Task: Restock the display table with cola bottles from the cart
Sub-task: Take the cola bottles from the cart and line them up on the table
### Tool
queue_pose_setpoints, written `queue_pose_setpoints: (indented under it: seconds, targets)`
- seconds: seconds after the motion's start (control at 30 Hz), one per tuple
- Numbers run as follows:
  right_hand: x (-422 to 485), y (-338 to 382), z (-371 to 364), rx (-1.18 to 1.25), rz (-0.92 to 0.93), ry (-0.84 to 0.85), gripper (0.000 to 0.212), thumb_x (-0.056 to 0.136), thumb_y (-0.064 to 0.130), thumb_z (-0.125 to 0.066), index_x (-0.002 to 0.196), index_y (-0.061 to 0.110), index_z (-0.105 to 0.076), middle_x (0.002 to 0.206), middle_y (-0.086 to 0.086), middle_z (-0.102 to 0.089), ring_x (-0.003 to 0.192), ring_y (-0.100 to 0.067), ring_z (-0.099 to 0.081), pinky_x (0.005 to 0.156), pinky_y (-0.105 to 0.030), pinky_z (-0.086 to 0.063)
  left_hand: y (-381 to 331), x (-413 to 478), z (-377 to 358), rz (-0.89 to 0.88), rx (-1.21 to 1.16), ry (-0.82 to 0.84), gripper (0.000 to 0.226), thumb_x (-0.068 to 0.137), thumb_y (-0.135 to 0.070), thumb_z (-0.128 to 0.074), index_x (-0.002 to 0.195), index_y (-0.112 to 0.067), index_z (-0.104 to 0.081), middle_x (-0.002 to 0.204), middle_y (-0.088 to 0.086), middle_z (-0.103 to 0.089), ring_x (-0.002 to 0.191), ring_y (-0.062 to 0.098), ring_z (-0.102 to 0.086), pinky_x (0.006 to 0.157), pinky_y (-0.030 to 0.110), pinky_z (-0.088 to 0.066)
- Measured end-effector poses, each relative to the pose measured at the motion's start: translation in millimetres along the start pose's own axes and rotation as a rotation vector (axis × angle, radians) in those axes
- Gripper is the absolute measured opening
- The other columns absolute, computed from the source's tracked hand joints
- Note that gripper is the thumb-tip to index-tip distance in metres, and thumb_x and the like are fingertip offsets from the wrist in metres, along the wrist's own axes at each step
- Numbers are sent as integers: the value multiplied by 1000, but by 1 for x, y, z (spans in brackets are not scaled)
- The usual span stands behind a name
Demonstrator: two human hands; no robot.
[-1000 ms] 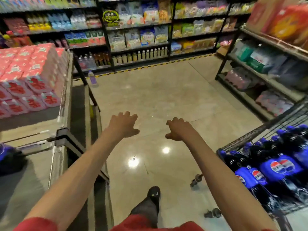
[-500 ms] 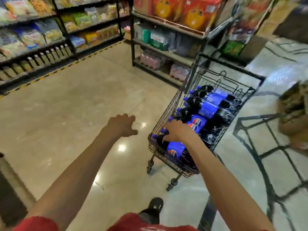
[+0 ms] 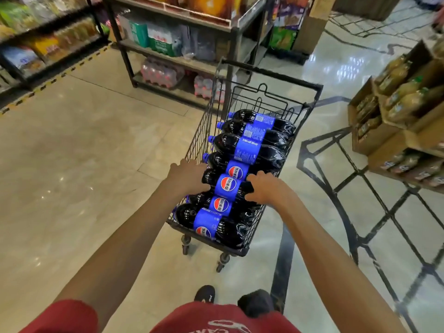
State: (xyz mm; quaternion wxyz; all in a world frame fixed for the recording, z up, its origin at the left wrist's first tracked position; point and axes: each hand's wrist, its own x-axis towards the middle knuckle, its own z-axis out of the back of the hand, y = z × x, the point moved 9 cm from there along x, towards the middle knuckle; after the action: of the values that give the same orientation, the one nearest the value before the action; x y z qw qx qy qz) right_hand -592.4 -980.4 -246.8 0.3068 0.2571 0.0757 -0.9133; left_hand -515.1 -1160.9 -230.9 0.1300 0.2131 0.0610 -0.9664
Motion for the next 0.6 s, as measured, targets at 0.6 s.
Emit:
queue_pose_setpoints:
  seconds: [0.6]
  targets:
    - [103,-165,39,-83,303,33,55,95,40,-63,140,12,-47,137,-16,-48,125,-39,-51,96,-47,-47,-128,123,17,255,-102,50,60,95,-57,-57,142,-23,-43,135,8,-53,121,30,-54,90,41,-49]
